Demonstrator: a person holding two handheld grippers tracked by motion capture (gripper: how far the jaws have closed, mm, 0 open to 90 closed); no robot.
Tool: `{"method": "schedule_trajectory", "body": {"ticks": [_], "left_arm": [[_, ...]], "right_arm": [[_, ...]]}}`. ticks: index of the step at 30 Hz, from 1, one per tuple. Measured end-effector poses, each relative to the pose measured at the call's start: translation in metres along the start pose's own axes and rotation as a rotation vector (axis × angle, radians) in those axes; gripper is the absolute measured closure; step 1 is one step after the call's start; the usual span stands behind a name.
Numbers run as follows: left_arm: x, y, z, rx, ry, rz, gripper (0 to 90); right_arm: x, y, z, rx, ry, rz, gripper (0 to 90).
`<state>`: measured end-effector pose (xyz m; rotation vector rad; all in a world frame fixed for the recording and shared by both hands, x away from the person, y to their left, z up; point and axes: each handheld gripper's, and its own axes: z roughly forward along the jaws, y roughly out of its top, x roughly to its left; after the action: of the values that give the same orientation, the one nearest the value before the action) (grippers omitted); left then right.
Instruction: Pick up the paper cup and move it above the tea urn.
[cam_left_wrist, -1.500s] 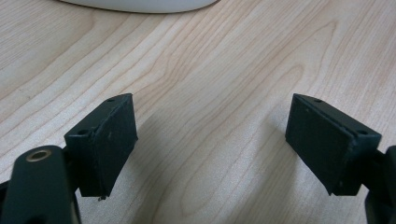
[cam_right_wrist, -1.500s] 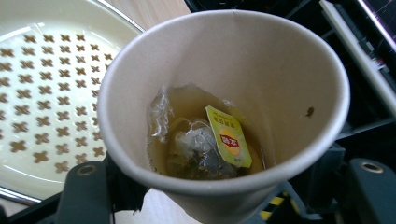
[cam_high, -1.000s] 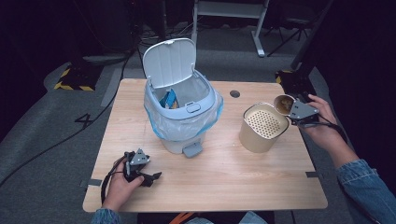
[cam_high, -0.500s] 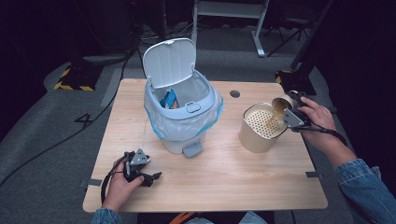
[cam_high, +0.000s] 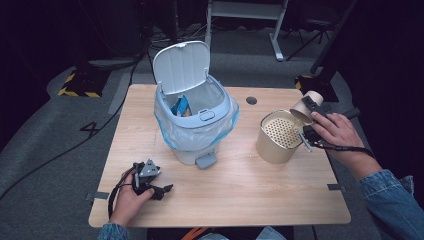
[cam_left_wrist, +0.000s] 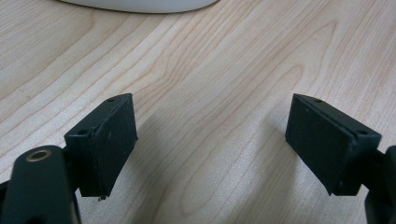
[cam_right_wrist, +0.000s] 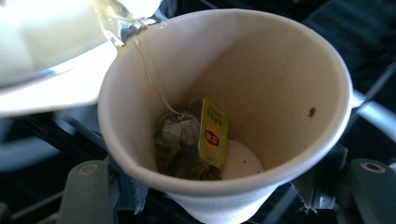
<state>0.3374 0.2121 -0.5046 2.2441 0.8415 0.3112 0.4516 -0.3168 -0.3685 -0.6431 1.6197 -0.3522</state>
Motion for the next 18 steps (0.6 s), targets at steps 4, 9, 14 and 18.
{"method": "schedule_trajectory", "body": {"ticks": [4,9,14,18], "left_arm": [[0.0,0.0,0.0,0.0,0.0,0.0,16.8],[0.0,0.0,0.0,0.0,-0.001,0.0,16.8],[0.0,0.0,0.0,0.0,-0.001,0.0,16.8],[0.0,0.0,0.0,0.0,-0.001,0.0,16.8]], "right_arm": [[-0.001,0.007,-0.003,0.03,-0.055,-0.134,32.6],[-0.002,0.015,-0.005,0.061,-0.108,-0.312,32.6],[-0.001,0.022,-0.006,0.081,-0.139,-0.393,32.6],[-0.001,0.025,-0.006,0.08,-0.15,-0.434,32.6]]}}
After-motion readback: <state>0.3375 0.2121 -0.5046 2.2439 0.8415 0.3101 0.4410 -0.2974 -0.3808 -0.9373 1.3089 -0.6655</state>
